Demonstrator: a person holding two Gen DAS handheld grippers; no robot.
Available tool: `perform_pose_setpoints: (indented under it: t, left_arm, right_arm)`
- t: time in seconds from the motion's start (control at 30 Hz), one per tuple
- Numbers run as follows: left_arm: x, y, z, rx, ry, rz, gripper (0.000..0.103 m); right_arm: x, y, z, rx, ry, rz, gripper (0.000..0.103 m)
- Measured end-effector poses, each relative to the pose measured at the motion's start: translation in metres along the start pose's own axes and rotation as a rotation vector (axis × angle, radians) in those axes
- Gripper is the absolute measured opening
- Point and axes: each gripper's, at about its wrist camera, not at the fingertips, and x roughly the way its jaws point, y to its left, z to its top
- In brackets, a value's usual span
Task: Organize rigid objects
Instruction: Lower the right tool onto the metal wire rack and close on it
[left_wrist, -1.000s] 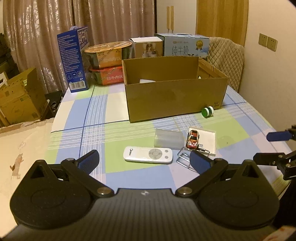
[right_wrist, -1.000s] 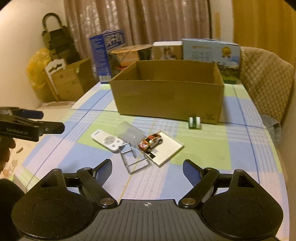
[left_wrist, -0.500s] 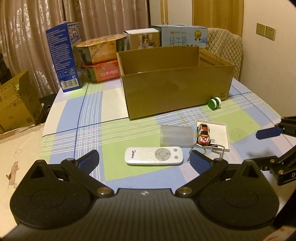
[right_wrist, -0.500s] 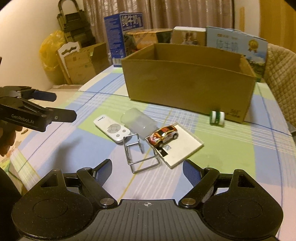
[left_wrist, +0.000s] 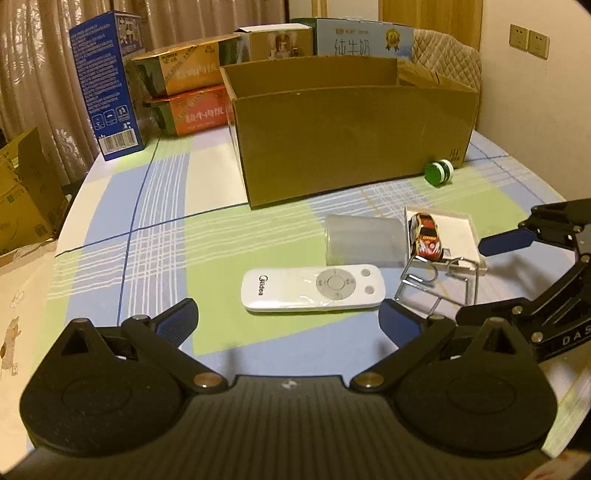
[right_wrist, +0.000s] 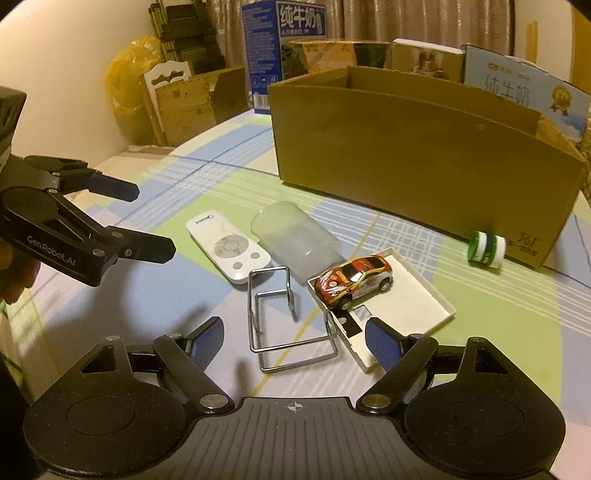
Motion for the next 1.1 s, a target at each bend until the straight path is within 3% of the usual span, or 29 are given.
perform_pose_setpoints:
  t: [0.23,0.3,0.37,0.67,1.1]
  left_arm:
    - [0.009,0.003,-0.003,0.022,0.027,0.002,0.102]
    - [0.01,0.002,-0.004,0.028,0.03,0.003,0.102]
    - [0.011,0.002,-0.004,0.028,0.034,0.004,0.102]
    - [0.014,-0.001,-0.004,0.052,0.05,0.015,0.102]
    - [0.015,-0.001,-0.005,0.058,0.054,0.016,0.102]
  right_arm:
    - [0.016,0.002,0.001,-0.025,0.0,0.006,0.08]
    - [0.019,0.004,0.001,-0.038,0.001,0.002,0.076]
    - [0.022,0.005,0.001,-0.05,0.009,0.004,0.066]
    - [0.024,0.01,0.001,-0.115,0.0,-0.021,0.053]
    - [0.025,0.014,0.003,-0.094,0.009,-0.022,0.051]
